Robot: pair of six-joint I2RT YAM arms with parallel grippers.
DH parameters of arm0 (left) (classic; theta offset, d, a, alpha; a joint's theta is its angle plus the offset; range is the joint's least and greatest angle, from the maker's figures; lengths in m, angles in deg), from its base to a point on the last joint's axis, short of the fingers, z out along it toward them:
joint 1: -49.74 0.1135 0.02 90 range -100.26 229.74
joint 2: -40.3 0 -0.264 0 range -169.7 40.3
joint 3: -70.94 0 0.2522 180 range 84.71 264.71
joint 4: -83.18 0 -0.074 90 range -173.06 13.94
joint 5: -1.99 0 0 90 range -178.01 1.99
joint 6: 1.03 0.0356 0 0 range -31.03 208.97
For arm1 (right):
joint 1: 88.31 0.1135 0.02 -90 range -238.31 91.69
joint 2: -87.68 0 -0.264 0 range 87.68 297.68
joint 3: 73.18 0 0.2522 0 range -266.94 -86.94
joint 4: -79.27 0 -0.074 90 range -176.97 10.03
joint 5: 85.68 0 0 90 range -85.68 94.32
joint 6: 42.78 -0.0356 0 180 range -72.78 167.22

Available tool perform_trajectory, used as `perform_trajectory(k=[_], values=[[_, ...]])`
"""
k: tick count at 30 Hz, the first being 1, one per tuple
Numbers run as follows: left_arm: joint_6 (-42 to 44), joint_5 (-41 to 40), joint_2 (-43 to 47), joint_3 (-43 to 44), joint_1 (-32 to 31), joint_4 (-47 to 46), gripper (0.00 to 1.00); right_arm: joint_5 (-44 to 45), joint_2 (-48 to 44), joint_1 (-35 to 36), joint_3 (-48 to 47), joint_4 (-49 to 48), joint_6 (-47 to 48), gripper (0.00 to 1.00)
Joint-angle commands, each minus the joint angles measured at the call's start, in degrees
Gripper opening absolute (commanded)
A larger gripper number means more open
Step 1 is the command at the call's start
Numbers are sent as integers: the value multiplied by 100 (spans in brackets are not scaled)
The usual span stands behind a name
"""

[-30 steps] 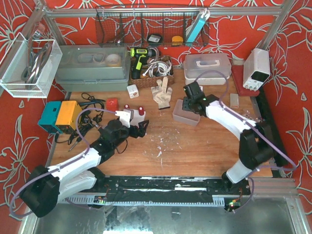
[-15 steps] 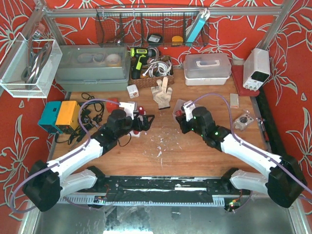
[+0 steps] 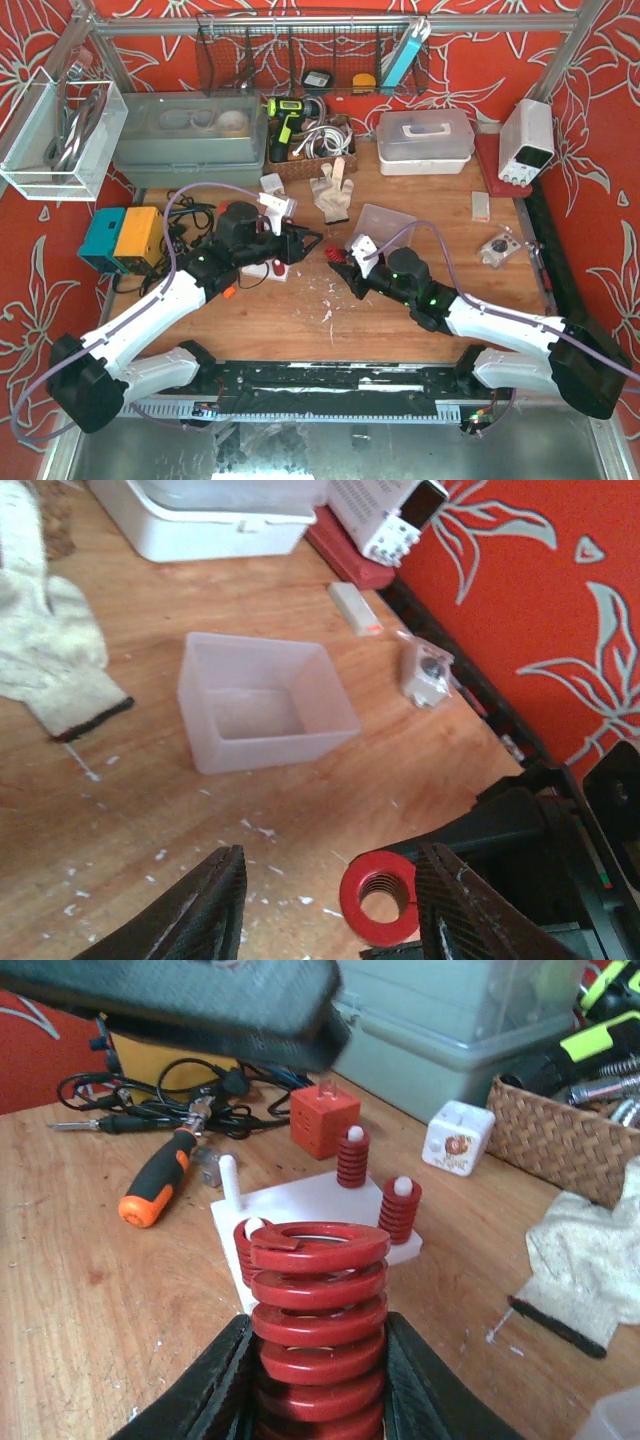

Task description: Install the large spring

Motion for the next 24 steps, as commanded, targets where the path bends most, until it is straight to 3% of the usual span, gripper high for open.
perform_trajectory(k=[1,8,24], values=[[7,896,-201,144,-25,259,51,38,-95,184,-4,-613,341,11],[-110,1291,-344,132,-153,208,56,215,-50,312,-42,-549,494,11],[-148,1484,-799,77,-242,71,50,352,-17,370,-24,-578,613,11]])
